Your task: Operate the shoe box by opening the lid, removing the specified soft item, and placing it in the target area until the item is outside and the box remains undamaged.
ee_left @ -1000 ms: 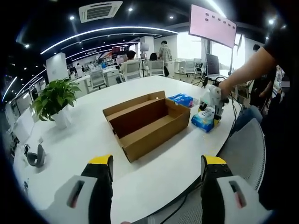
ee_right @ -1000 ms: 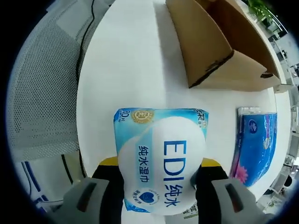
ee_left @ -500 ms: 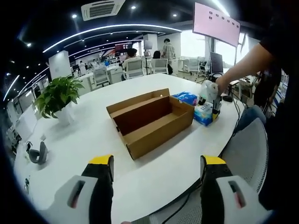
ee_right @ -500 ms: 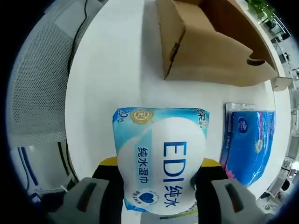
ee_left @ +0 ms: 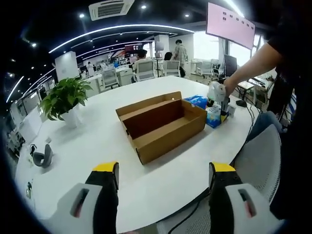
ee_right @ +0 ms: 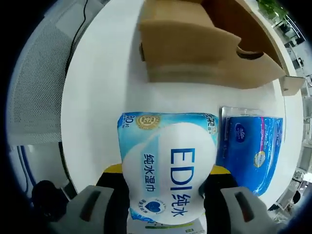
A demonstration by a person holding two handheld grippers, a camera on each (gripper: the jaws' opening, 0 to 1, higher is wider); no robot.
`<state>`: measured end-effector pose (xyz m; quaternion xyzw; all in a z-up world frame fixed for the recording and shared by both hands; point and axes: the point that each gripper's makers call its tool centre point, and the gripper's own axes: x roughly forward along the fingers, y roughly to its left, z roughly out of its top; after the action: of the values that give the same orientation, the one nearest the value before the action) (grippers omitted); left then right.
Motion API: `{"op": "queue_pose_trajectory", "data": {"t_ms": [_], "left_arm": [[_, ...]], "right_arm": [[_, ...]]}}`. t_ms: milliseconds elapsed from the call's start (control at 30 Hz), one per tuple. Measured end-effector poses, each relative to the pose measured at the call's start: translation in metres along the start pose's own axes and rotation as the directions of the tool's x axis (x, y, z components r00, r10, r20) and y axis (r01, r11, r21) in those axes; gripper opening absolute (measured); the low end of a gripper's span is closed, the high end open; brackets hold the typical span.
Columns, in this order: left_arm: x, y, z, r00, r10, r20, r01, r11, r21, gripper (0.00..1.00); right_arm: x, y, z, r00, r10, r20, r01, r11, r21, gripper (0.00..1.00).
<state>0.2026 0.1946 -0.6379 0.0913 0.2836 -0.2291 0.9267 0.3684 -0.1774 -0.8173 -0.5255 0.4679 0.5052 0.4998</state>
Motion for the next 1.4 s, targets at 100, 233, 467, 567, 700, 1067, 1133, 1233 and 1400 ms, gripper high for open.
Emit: {"op": "queue_pose_trajectory", "data": {"t_ms": [100, 233, 467, 567, 700, 1067, 1133, 1233, 1400], "left_arm": [[0.000, -0.001, 0.000, 1.000, 0.000, 0.001, 0.000, 1.000, -0.005, 0.76], [0.002, -0.003, 0.000, 1.000, -0.002, -0.002, 0.002, 1.000, -0.004, 0.76], [0.004, -0.004, 0.005, 1.000, -0.002, 0.011, 0.002, 1.000, -0.001, 0.75], [0.003, -0.006, 0.005, 1.000, -0.011, 0.012, 0.011, 1.000, 0.002, 0.75], [-0.002, -0.005, 0.005, 1.000, -0.015, 0.020, 0.016, 1.000, -0.020, 0.74], [-0.003, 0.003, -0.001, 1.000, -0.001, 0.016, 0.001, 1.000, -0.031, 0.72], [-0.002, 0.003, 0.001, 1.000, -0.004, 0.030, 0.005, 0.999, -0.041, 0.72], [0.000, 0.001, 0.002, 0.999, -0.011, 0.040, 0.013, 0.999, -0.037, 0.73], [0.005, 0.000, -0.003, 0.999, -0.031, 0.024, 0.031, 0.999, -0.016, 0.74]], "right_arm": [[0.000, -0.001, 0.001, 1.000, 0.000, -0.001, 0.000, 1.000, -0.004, 0.58], [0.001, -0.007, 0.002, 1.000, -0.003, -0.001, 0.003, 1.000, 0.001, 0.58], [0.001, -0.007, 0.002, 1.000, -0.005, -0.003, 0.005, 1.000, 0.008, 0.59], [0.001, -0.007, 0.001, 1.000, -0.006, -0.007, 0.006, 1.000, 0.006, 0.59], [0.001, -0.006, 0.002, 1.000, -0.010, -0.007, 0.010, 1.000, 0.005, 0.60], [-0.009, -0.005, 0.000, 0.998, -0.063, 0.028, 0.063, 0.998, -0.001, 0.60], [-0.015, -0.005, 0.000, 0.996, -0.086, 0.034, 0.086, 0.996, -0.013, 0.59], [-0.022, -0.005, 0.001, 0.992, -0.121, 0.049, 0.121, 0.993, 0.004, 0.57], [-0.037, -0.001, 0.005, 0.979, -0.183, 0.088, 0.178, 0.982, 0.057, 0.55]]}}
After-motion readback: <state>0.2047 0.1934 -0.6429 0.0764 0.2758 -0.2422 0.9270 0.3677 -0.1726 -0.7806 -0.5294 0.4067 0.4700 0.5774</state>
